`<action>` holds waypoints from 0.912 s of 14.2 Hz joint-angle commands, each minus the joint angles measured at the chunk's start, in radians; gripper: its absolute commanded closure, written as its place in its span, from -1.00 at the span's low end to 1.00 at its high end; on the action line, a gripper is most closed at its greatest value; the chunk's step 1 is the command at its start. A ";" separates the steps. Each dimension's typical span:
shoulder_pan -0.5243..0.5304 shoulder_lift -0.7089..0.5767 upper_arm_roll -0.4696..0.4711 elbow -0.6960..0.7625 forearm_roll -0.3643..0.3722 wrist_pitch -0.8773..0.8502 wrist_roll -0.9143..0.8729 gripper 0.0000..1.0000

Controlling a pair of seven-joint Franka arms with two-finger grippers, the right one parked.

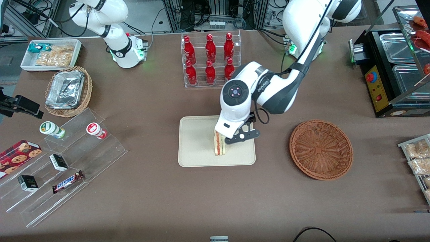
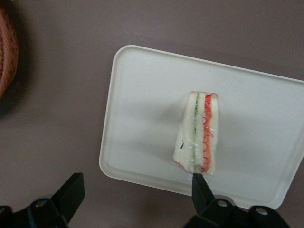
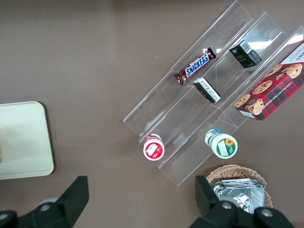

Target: Place sandwich from basket to tray

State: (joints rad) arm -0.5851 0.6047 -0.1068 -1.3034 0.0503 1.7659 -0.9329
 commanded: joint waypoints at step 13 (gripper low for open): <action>0.410 -0.423 -0.001 -0.341 -0.018 -0.227 0.731 -1.00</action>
State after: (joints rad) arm -0.2327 0.2695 -0.0972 -1.5961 0.0500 1.5754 -0.2988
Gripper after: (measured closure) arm 0.000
